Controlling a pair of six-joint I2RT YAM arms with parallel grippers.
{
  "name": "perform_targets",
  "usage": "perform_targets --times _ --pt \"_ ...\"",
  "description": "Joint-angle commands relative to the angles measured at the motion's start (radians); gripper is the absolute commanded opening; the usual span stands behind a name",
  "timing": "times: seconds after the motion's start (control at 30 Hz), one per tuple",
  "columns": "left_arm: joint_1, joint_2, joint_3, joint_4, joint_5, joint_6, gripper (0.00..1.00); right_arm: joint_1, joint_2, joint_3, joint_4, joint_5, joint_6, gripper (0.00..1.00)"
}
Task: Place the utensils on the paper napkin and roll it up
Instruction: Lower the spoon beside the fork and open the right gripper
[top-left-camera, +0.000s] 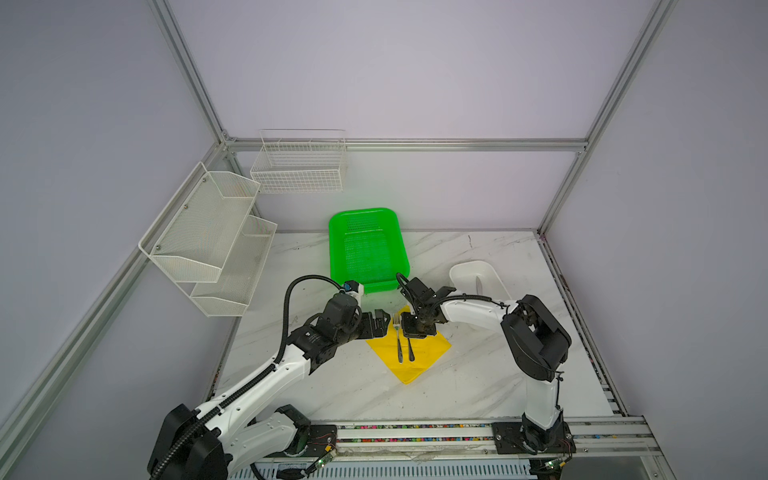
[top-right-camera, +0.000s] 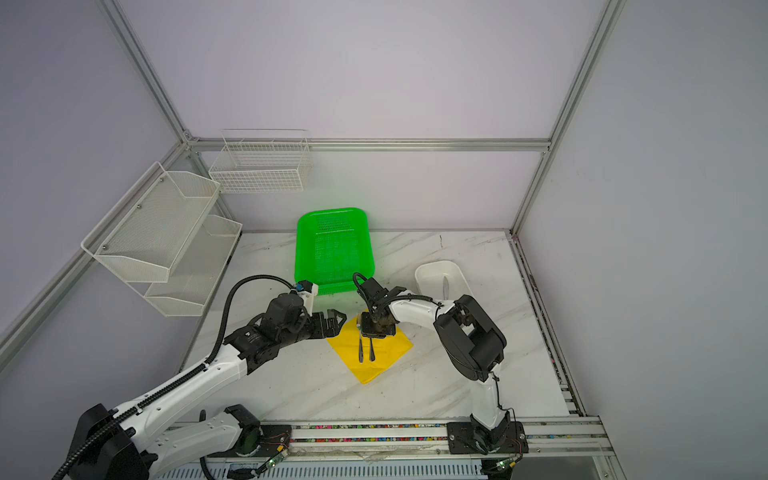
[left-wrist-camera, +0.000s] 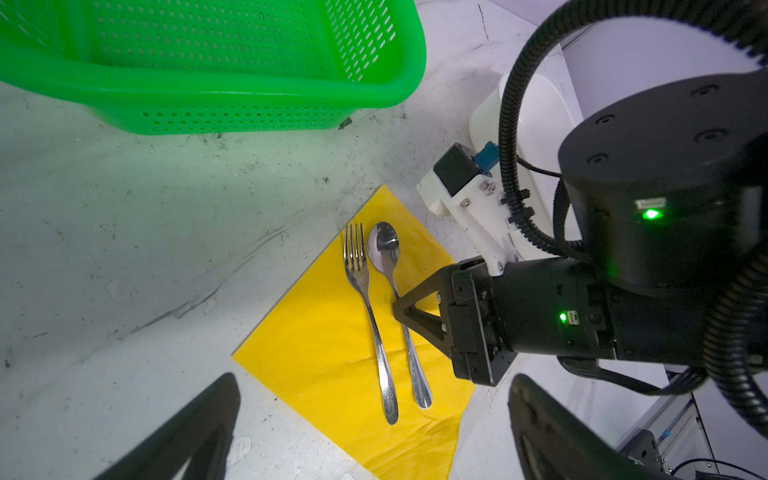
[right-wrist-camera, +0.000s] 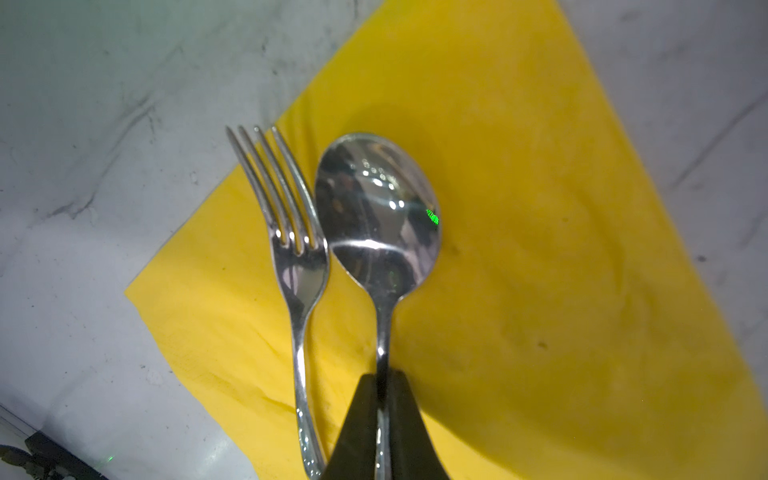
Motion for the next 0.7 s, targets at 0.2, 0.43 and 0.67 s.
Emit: perform_targets --times 0.2,0.43,0.67 --pt "0.009 -0.01 -0.022 -0.002 0.014 0.016 1.0 0.007 -0.031 -0.036 0.08 -0.011 0.09 0.14" --pt "0.01 -0.043 -0.038 -0.011 0.011 0.02 1.0 0.007 -0.058 -0.038 0.046 0.041 0.09 0.16" --pt "0.01 -0.082 -0.057 0.008 0.031 0.032 1.0 0.007 -0.125 -0.059 0.042 0.067 0.095 0.24"
